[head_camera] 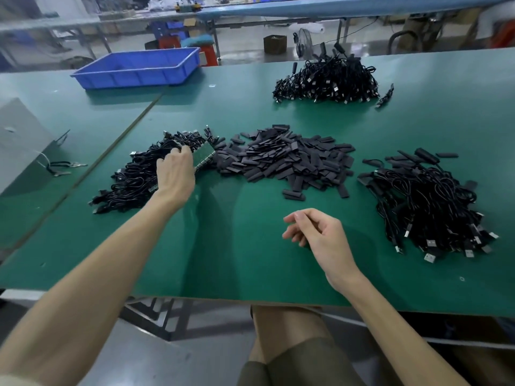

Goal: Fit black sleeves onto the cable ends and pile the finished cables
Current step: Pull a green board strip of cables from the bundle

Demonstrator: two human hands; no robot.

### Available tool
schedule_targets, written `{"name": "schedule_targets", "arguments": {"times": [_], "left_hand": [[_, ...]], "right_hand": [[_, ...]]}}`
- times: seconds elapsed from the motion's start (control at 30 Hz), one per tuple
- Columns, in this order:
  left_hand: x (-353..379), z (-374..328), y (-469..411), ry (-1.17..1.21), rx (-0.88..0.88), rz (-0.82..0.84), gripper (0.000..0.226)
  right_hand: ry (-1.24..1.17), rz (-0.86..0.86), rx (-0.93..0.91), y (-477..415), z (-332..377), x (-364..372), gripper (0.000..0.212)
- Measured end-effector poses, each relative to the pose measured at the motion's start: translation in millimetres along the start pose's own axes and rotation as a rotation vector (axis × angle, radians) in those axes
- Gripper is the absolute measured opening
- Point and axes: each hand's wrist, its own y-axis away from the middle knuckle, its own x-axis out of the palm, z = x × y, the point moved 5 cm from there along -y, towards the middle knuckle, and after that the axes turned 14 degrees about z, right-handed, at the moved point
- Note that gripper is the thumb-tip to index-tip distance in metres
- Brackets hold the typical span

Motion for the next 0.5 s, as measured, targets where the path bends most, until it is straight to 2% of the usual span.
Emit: {"name": "schedule_targets", "arguments": {"times": [0.1, 0.23, 0.37, 0.5], "left_hand": [[1, 1, 2, 0.049, -0.008, -0.019, 0.028], [2, 0, -1, -0.02, -0.056, -0.044, 0.037], [11, -1, -6, -0.078, -0.056, 0.041, 0.049], [15, 1, -5, -0.058, -0.06, -0.02, 0.046]], "right_hand": [[-0.003, 0.0, -0.004, 0, 1, 1, 0.024], [0.005, 0.005, -0.006, 1, 0, 3, 0.023], [0.006, 0.0, -0.011, 2, 0, 1, 0.023], [0.008, 0.003, -0.013, 2, 0, 2, 0.023]]}}
